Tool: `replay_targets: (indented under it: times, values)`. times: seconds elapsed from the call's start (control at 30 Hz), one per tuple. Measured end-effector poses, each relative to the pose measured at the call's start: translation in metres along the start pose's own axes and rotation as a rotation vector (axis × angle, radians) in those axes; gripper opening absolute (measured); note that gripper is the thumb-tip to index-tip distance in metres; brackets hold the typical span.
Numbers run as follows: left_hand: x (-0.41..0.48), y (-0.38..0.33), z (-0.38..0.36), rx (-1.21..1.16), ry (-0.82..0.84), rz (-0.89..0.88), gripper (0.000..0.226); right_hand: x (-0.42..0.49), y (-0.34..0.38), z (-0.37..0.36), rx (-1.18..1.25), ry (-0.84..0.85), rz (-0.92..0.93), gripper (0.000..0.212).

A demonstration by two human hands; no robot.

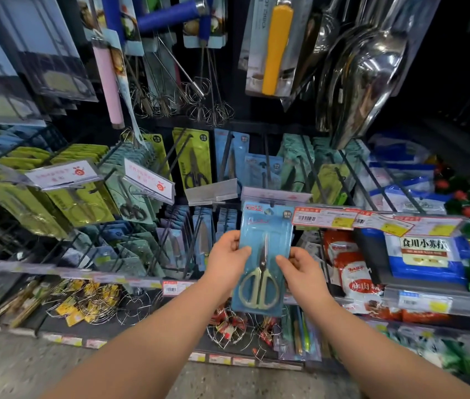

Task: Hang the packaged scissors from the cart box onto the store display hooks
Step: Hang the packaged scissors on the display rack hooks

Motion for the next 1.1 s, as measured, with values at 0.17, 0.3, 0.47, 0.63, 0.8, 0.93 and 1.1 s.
replay_targets:
  times: [0.17, 0.3, 0.47, 0.63, 0.8, 0.93, 1.1]
  values:
    - [0.006, -0.003, 0.000, 0.002, -0.022, -0.014, 0.024, 0.007, 0.000, 0.003, 0.011, 0.002, 0.025, 0.006]
    - [0.007, -0.001, 0.000, 0.019, -0.040, -0.021, 0.024, 0.009, 0.001, 0.003, 0.006, -0.006, 0.032, 0.013]
    - [0.021, -0.001, 0.001, 0.098, -0.084, 0.000, 0.025, 0.028, 0.002, 0.008, -0.044, 0.024, -0.007, 0.011]
    - [0.048, -0.011, 0.005, 0.333, -0.101, 0.061, 0.036, 0.057, 0.005, 0.018, -0.080, 0.027, -0.065, 0.024]
    - [0.070, -0.013, 0.008, 0.339, -0.170, 0.133, 0.024, 0.083, 0.013, 0.025, -0.203, 0.152, -0.168, 0.049]
    - [0.077, -0.013, 0.009, 0.342, -0.188, 0.156, 0.016, 0.094, 0.019, 0.030, -0.427, 0.153, -0.164, 0.048]
    - [0.072, -0.013, 0.009, 0.373, -0.166, 0.163, 0.041, 0.099, 0.007, 0.027, -0.460, 0.207, -0.219, 0.049]
Point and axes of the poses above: each hand's wrist, its own x-axis towards the middle knuckle, its own z-axis out of the back of the hand, y = z × x, the point moved 3 cm from there along x, towards the middle knuckle, and after that the axes turned 15 degrees about y, right-handed, at the moved point
